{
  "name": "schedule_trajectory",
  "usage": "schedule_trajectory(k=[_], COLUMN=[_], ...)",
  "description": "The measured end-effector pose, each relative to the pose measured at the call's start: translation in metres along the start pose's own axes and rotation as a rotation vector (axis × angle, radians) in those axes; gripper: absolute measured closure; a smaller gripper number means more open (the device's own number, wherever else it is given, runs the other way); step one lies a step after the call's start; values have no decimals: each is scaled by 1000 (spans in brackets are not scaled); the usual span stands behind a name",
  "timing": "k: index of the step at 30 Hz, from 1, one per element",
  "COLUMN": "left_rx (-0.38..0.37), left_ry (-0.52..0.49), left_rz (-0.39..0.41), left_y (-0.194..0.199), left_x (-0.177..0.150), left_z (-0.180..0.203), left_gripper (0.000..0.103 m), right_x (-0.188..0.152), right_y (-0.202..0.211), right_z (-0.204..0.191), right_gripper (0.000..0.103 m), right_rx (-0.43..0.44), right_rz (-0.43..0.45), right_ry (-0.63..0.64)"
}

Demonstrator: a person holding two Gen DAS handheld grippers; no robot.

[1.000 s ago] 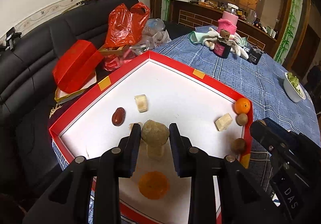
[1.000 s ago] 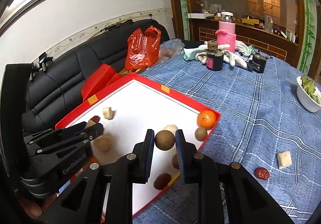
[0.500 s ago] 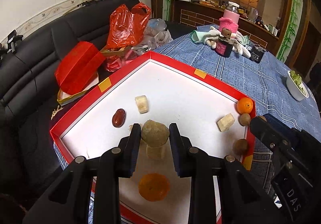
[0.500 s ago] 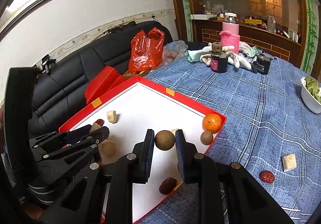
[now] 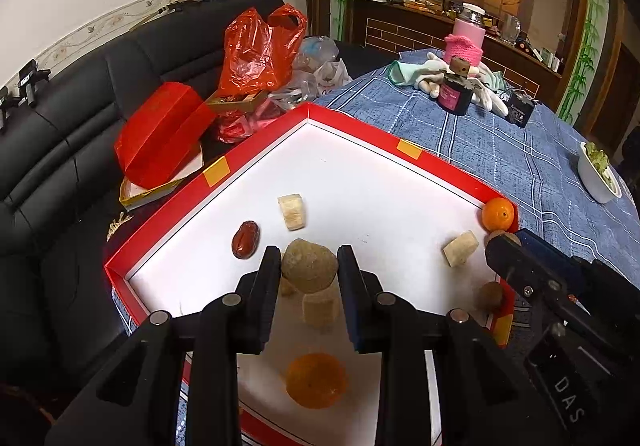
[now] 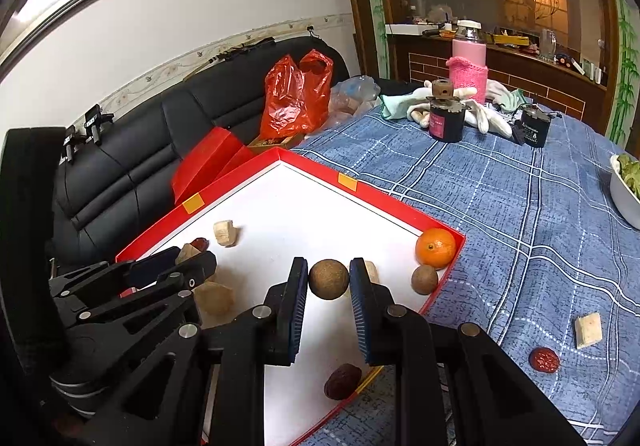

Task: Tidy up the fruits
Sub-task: 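Lower the pastry and brown fruit into the tray and open both grippers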

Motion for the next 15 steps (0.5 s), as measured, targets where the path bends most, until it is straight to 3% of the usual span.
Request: schedule_trajectory(k=[15], left_rx=[6], left_ry=[6], left_rz=[-14], left_y=[-9], left_x=[4], left_z=[-4], left_gripper=[76], right_x=[0], right_y=[-15], right_z=[-2], right_gripper=[82], right_rx=[-10], right_rz=[-32], right_ry=[11])
Point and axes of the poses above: each gripper's, at about its wrist camera, not at the fingertips, and y roughly against the way its jaws point, z to its right, x to its top, the point moved 1 cm from there along -y, roughly the way its jaws point, and after that the axes turned 2 degrees about -z, right-handed, at the moved point
